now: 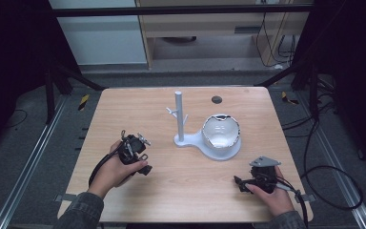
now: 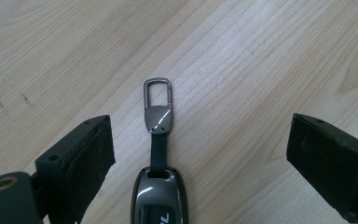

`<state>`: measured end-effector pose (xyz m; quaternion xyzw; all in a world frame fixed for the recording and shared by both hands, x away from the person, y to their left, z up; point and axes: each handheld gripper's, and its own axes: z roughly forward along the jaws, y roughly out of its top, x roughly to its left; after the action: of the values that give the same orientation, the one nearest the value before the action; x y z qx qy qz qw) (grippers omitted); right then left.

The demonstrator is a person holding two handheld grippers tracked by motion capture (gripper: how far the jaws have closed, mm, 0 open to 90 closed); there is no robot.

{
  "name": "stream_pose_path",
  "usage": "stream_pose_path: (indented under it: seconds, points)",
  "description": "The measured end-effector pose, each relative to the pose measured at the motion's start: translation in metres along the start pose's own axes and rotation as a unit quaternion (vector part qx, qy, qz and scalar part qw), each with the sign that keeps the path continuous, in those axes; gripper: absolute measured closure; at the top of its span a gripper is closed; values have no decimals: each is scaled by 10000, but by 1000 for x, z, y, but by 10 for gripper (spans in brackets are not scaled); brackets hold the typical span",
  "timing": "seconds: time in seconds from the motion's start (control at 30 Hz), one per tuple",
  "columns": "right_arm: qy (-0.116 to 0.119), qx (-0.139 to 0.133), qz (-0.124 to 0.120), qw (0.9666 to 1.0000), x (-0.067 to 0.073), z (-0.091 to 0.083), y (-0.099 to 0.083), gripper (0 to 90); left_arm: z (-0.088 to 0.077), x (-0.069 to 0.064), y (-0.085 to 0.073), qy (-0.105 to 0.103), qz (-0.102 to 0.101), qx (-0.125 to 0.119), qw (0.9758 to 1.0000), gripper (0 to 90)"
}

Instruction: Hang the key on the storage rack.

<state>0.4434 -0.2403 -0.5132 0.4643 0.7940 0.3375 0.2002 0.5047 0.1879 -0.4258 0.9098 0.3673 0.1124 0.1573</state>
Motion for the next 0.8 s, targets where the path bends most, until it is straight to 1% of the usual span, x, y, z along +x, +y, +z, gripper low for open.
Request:
stream_pose_path:
  seconds: [0.03, 0.07, 0.17, 0.23, 0.4, 0.43, 0.53, 0.57, 0.6, 0.67, 0.8]
  points:
    - [0, -2, -1, 10000, 0, 0, 0, 5, 0, 1, 0, -19, -43, -23, 10000, 71]
    - [-1, -2, -4, 10000, 0, 0, 0, 5, 0, 1, 0, -19, -43, -23, 10000, 69]
    - [3, 0, -4, 10000, 0, 0, 0, 4, -1, 4, 1, -9, -75, 30, 10000, 70]
    - [-2, 3, -13, 10000, -1, 0, 0, 5, -2, 8, 3, 38, -124, 83, 9999, 74]
    - [9, 0, -7, 10000, -2, -1, -1, 5, -4, 12, 9, 69, -116, 313, 9994, 85]
    - [9, 0, -7, 10000, -2, -1, -1, 5, -4, 12, 9, 69, -116, 313, 9994, 87]
    - [-15, 5, -1, 10000, -5, -2, -2, 5, -4, 13, 11, 69, -118, 424, 9990, 94]
    - [-15, 5, -1, 10000, -5, -2, -2, 5, -3, 14, 11, 60, -127, 429, 9990, 94]
    - [-48, 3, 61, 10000, -7, -2, -2, 5, -3, 15, 11, 60, -142, 470, 9988, 95]
    - [-69, 4, 88, 9999, -8, -3, -3, 5, -3, 16, 11, 55, -165, 462, 9988, 97]
    - [-78, 5, 96, 9999, -8, -3, -3, 5, -3, 16, 10, 81, -164, 505, 9986, 103]
